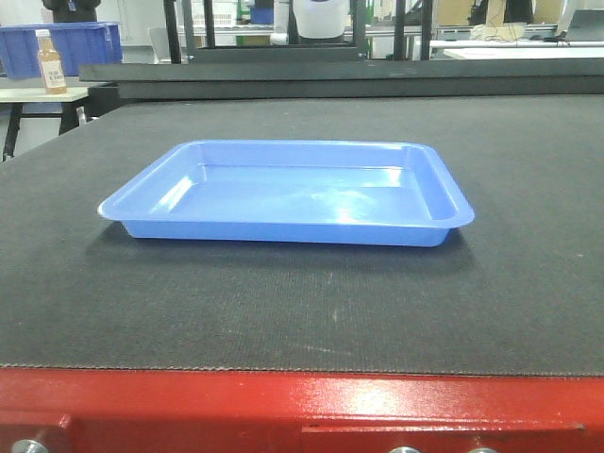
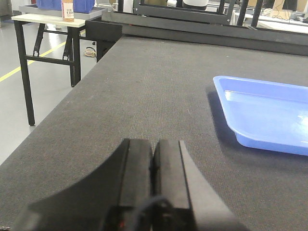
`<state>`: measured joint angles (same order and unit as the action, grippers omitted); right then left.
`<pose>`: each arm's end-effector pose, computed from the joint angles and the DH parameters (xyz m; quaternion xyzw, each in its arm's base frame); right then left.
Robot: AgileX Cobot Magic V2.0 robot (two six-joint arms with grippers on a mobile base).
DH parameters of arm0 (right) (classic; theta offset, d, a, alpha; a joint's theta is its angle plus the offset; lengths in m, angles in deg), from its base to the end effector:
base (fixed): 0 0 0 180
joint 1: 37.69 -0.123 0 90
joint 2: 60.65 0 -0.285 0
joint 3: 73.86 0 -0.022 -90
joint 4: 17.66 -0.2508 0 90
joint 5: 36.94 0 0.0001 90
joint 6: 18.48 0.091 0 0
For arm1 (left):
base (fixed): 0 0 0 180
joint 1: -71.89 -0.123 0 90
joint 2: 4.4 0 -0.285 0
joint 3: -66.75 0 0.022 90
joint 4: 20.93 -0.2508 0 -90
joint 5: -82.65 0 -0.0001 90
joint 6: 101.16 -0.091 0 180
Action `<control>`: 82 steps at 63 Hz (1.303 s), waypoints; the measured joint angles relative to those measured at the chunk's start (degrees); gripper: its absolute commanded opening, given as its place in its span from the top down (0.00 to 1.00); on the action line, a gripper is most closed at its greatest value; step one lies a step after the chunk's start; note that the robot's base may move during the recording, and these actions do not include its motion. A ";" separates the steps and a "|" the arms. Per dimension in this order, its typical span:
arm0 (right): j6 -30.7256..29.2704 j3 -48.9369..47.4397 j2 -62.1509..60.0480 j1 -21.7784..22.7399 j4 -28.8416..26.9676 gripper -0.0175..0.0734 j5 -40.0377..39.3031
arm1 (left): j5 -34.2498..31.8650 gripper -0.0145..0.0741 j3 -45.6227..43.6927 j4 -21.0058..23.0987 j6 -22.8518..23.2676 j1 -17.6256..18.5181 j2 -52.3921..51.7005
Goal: Grab blue tray and place on right shelf
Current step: 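Lower both grippers toward the short ends of the blue tray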
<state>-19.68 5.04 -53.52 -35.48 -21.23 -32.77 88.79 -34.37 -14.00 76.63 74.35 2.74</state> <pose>0.0569 -0.0018 0.1973 0.0266 0.7078 0.0025 0.7059 0.0567 -0.0036 0.1943 -0.0095 0.7200 -0.0478 0.6923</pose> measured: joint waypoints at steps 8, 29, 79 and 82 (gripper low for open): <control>0.00 0.00 0.00 0.00 0.00 0.75 0.00 | 0.00 0.89 0.00 0.00 0.00 0.00 0.00; 0.00 0.00 0.00 0.00 0.00 0.75 0.00 | 0.00 0.89 0.00 0.00 0.00 0.00 0.00; 0.00 -17.75 0.85 0.00 0.00 0.70 -1.30 | 0.55 0.84 -14.43 -1.68 0.00 -0.04 4.48; 0.00 -21.82 2.81 0.00 0.00 0.62 -0.45 | 3.22 0.78 -20.06 -2.51 -0.09 -0.04 7.58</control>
<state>-19.68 -16.79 -50.71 -35.48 -21.23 -33.22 92.01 -54.43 -16.51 76.54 74.32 10.32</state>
